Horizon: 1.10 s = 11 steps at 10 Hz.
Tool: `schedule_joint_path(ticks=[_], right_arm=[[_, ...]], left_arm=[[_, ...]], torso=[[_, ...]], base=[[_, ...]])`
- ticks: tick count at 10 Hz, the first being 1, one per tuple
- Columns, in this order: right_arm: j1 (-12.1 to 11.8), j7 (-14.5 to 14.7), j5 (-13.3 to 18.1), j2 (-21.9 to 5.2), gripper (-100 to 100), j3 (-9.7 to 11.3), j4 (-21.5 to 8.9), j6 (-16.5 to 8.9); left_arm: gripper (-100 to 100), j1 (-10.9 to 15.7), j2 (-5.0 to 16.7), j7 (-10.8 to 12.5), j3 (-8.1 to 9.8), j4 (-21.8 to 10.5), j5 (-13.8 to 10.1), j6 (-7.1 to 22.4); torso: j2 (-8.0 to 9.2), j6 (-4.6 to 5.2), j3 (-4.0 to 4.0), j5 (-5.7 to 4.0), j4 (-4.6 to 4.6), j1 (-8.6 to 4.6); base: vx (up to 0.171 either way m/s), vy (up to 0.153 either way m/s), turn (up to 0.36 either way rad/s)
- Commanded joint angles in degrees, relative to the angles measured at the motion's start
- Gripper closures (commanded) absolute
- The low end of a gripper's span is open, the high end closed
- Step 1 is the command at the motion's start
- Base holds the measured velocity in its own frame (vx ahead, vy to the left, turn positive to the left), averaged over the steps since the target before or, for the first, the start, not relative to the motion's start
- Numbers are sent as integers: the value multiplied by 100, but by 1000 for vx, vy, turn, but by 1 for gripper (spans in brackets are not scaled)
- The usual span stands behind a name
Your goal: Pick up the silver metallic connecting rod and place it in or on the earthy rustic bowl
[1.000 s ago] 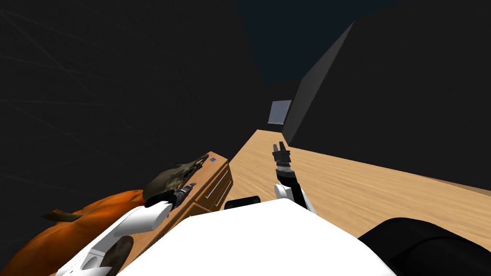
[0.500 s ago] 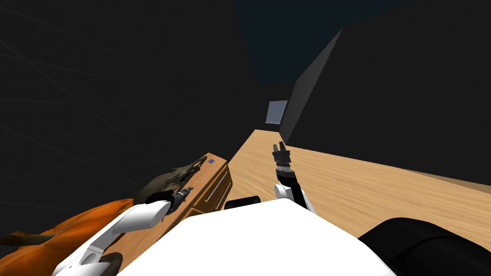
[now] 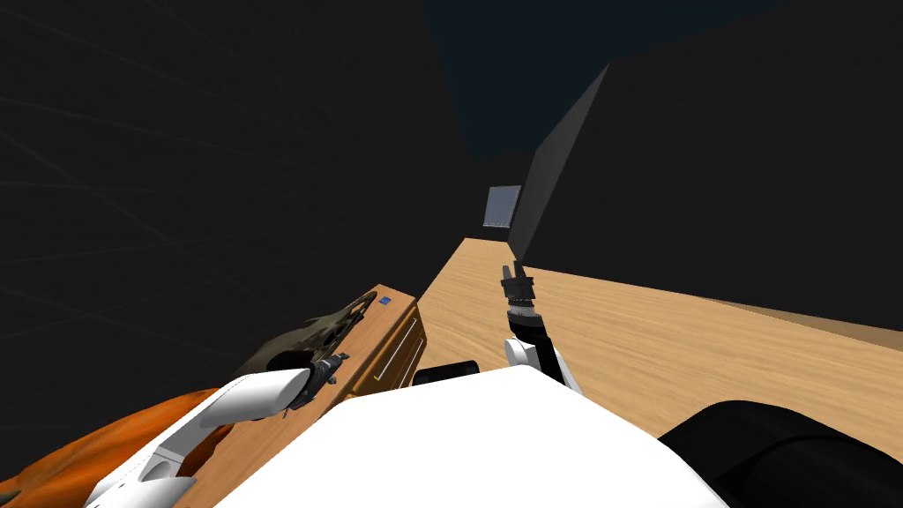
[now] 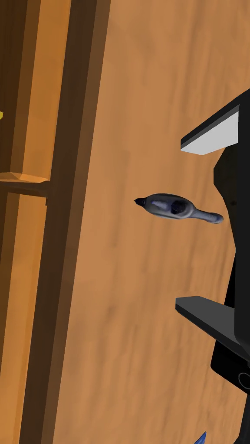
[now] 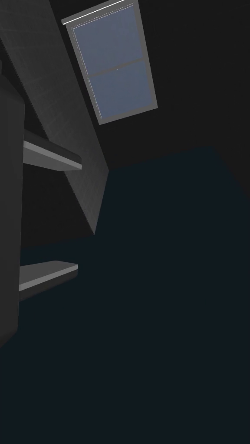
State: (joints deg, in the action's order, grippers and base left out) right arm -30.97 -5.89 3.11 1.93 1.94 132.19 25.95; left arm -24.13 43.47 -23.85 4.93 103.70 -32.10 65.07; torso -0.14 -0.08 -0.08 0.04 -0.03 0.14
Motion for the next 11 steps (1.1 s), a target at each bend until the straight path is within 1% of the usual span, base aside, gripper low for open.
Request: schedule_joint_path(ticks=[1,3,5,6,7,8,10,11], right_arm=[[0,0,0,0,0,0,0,0],[0,0,0,0,0,0,0,0],[0,0,0,0,0,0,0,0],[0,0,0,0,0,0,0,0],[0,0,0,0,0,0,0,0],[0,0,0,0,0,0,0,0],[0,0,0,0,0,0,0,0],[0,0,0,0,0,0,0,0]], left_arm=[[-100,27,65,-62,7,-52,-82,226],[-100,60,155,-144,23,-116,-194,490],[-100,82,216,-197,35,-157,-270,671],[-100,68,200,-169,37,-119,-248,618],[0,73,203,-174,36,-124,-251,640],[-100,108,121,-180,-33,-298,-168,495],[-100,143,39,-187,-102,-473,-85,352],[-100,131,59,-175,-85,-404,-102,413]], torso=[[0,0,0,0,0,0],[2,1,1,-1,1,-2],[1,0,0,-1,0,0],[-1,0,0,0,0,2],[2,-1,1,-1,0,-6],[5,-1,3,-3,1,-13],[8,0,4,-2,2,-9],[8,0,5,-1,2,-8]], base=[[11,26,-86],[14,39,-100],[16,45,-59],[10,23,-13],[0,0,0],[-4,12,-54],[-5,23,-56],[-3,9,-9]])
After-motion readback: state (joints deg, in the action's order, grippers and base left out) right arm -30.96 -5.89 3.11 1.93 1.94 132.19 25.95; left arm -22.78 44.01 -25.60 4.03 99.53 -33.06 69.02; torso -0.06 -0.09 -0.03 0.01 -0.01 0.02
